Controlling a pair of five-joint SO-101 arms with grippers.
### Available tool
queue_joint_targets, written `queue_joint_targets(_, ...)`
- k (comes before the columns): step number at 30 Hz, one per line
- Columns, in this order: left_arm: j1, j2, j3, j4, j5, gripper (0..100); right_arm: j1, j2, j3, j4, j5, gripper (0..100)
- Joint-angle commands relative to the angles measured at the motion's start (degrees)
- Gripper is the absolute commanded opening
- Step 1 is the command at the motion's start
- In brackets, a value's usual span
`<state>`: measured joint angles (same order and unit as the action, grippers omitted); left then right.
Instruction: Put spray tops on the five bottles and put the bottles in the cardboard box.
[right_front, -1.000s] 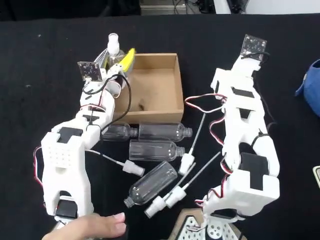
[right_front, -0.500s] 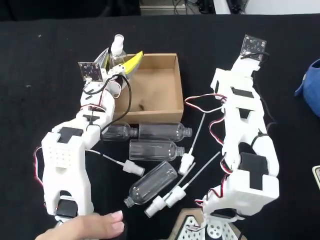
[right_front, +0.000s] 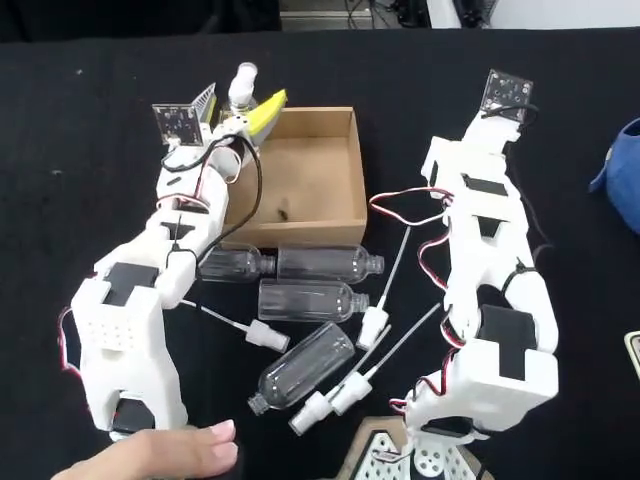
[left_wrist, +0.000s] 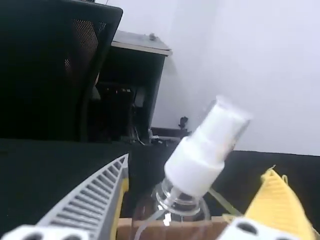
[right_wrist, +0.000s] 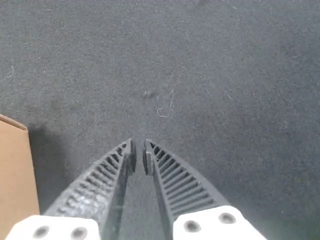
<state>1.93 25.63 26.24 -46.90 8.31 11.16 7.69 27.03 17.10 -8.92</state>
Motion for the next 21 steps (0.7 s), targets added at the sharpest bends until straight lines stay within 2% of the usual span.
queue_joint_targets(1, -0.2, -4.6, -2.5, 0.3, -0.6, 27, 0.9, -0.1, -3.2, -1.2, -0.2, 1.2)
queue_joint_targets(15, -0.8, -5.5, 1.7, 0.1, -0.7, 27, 0.9, -0.1, -3.2, -1.2, -0.2, 1.2)
queue_joint_targets(21, -0.7, -11.3, 6.1, 0.3, -0.6, 27, 0.9, -0.1, -3.2, -1.2, -0.2, 1.2)
